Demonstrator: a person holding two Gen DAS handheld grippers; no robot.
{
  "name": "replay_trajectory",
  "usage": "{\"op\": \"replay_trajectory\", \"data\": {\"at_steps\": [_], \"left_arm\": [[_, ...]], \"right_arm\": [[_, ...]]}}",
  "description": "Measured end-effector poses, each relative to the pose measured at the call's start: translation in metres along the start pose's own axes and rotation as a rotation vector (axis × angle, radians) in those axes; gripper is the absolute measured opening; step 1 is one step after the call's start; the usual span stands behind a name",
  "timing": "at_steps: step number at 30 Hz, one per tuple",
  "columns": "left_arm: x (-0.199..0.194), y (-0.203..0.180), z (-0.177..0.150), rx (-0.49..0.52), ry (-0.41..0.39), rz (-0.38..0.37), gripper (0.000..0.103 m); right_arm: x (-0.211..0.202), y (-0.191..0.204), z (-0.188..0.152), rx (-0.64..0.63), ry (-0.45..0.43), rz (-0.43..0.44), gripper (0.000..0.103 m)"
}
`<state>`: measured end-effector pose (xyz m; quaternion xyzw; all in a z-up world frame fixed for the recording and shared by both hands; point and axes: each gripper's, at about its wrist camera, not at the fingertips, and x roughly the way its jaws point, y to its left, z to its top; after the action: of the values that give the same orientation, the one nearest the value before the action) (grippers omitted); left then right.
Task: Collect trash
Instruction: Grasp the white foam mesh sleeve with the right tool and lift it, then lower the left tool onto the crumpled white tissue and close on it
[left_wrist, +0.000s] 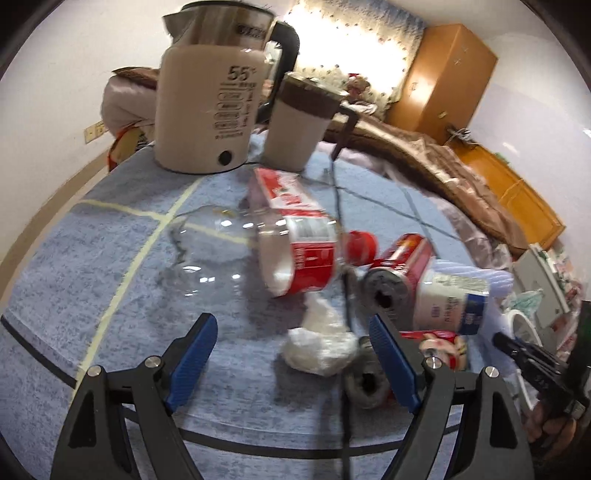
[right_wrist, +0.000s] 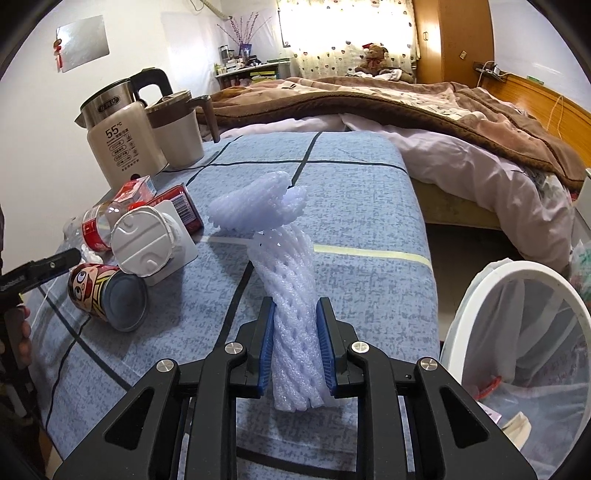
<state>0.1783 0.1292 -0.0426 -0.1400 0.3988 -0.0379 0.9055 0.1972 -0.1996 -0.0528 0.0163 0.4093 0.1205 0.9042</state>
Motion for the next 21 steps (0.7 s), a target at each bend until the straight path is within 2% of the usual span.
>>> {"op": "replay_trajectory", "data": {"at_steps": [7, 14, 21], "left_arm": [[0.010, -0.012, -0.003, 0.057, 0.037, -0.023, 0.084], [0.021, -0.016, -0.003, 0.062, 0.076, -0.020, 0.069], [0.022, -0.020, -0.006, 0.081, 0.076, -0.006, 0.059]], "right_arm": [[-0.001, 0.002, -0.002, -0.002, -0.005, -0.001, 0.023], [-0.002, 0.001, -0.003, 0.004, -0.008, -0.002, 0.023], [-0.003, 0.000, -0.004, 0.009, -0.011, -0.003, 0.023]]}}
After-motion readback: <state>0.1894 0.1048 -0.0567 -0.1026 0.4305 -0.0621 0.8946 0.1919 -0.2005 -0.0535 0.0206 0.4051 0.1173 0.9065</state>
